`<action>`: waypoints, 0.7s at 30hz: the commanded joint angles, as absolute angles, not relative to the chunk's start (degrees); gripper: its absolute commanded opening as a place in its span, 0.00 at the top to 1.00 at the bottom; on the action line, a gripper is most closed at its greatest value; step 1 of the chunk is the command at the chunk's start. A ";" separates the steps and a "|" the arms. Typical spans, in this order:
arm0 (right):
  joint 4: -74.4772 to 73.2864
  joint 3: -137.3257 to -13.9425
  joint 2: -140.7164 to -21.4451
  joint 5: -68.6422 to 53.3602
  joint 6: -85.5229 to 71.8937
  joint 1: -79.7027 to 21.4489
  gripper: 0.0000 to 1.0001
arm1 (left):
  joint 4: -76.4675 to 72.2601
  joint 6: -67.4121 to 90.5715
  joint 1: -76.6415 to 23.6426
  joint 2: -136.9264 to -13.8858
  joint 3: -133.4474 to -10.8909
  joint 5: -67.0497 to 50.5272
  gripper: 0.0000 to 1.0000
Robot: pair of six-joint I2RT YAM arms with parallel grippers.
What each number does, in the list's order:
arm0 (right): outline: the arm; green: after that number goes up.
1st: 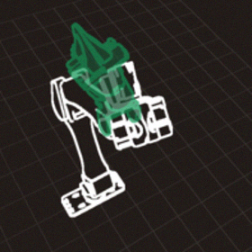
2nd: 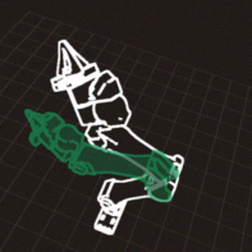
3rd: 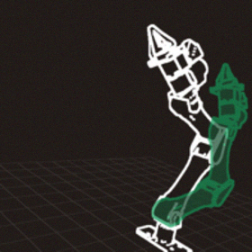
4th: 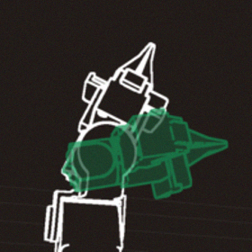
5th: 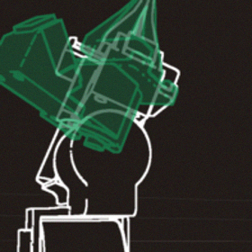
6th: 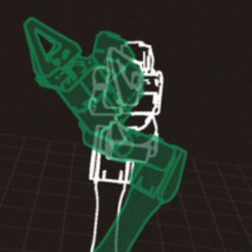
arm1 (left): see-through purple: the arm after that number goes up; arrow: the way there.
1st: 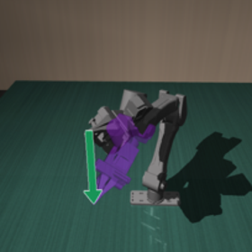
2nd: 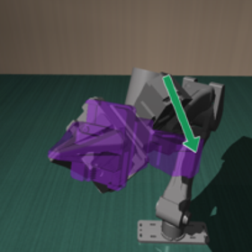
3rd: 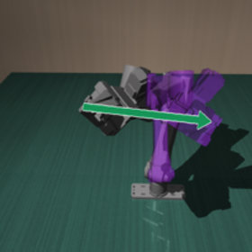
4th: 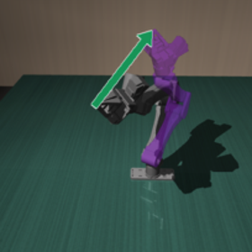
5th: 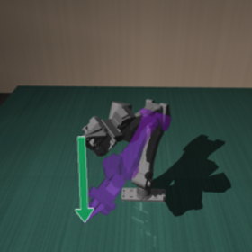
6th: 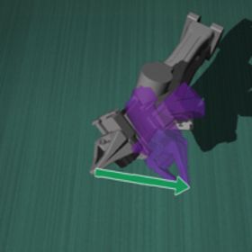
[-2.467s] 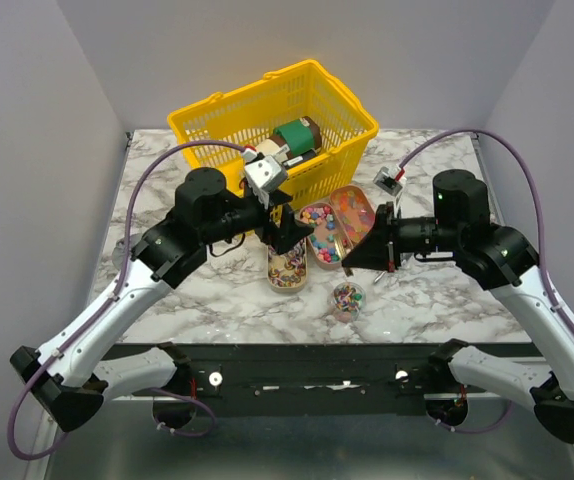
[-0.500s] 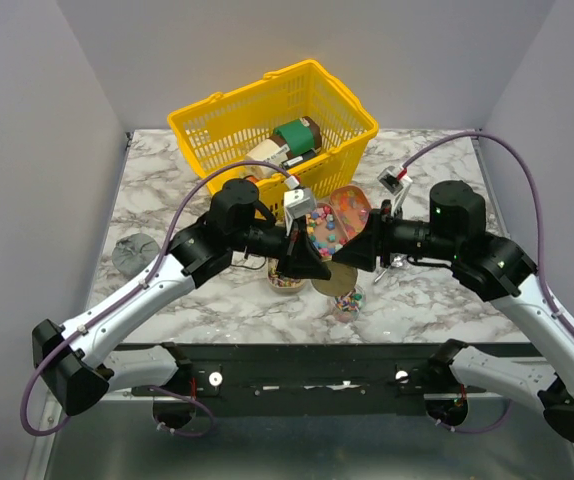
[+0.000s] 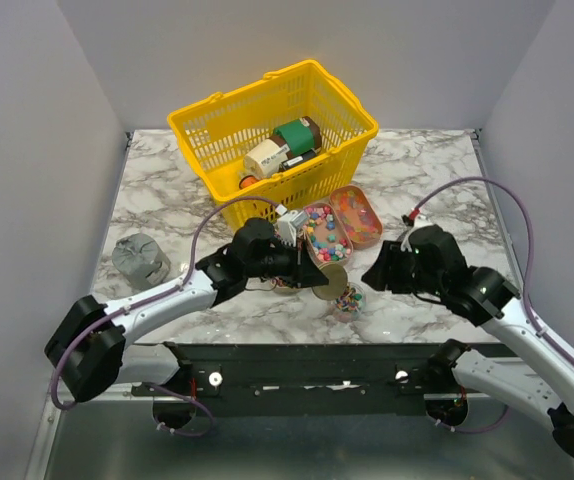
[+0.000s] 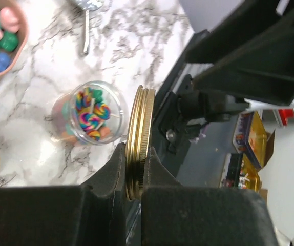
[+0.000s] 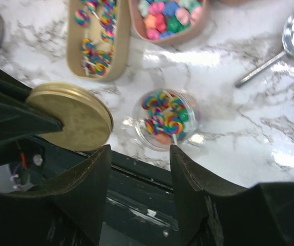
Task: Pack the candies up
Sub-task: Close the bottle lid on the packing bottle.
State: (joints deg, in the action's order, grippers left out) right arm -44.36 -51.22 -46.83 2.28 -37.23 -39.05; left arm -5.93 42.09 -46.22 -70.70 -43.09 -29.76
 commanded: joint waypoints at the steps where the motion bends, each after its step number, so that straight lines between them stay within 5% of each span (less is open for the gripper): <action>1: -39.82 -42.31 -40.00 6.15 -39.02 -39.11 0.43 | -18.62 49.30 -49.21 -74.08 -40.08 -18.91 1.00; 21: -37.70 -28.22 -30.41 10.90 -41.92 -39.11 0.44 | -19.95 56.42 -60.90 -94.83 -48.95 -4.05 1.00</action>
